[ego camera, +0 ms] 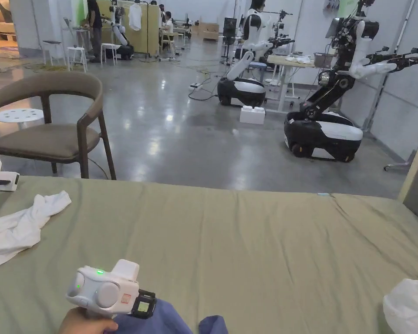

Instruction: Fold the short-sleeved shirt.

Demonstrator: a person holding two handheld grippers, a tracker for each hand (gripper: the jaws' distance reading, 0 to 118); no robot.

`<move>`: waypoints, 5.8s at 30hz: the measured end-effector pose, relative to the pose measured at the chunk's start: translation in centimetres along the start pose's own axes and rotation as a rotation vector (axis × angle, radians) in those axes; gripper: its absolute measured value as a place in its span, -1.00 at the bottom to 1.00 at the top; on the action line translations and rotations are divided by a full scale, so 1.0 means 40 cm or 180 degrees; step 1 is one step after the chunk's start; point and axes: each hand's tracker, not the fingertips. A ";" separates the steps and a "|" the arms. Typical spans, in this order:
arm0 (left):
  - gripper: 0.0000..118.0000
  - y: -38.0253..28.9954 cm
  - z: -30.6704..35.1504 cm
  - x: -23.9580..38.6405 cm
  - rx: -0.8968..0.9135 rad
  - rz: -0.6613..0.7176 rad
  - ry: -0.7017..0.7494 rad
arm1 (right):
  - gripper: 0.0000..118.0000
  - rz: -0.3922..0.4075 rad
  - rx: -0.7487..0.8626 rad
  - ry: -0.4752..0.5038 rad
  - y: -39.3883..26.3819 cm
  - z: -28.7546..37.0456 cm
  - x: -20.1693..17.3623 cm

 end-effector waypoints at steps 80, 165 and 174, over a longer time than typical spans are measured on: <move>-1.00 0.081 1.152 -0.330 0.2232 0.0915 0.0937 | -0.85 -0.0103 0.0682 0.0001 0.874 0.083 0.200; -1.00 -0.660 0.923 -0.139 0.1077 0.0995 0.1163 | -1.00 0.0060 0.0782 0.0294 0.180 0.195 -0.203; 0.22 -0.801 0.792 -0.291 -0.0072 0.1716 0.0925 | -1.00 0.0111 0.0449 0.0356 0.123 0.146 -0.231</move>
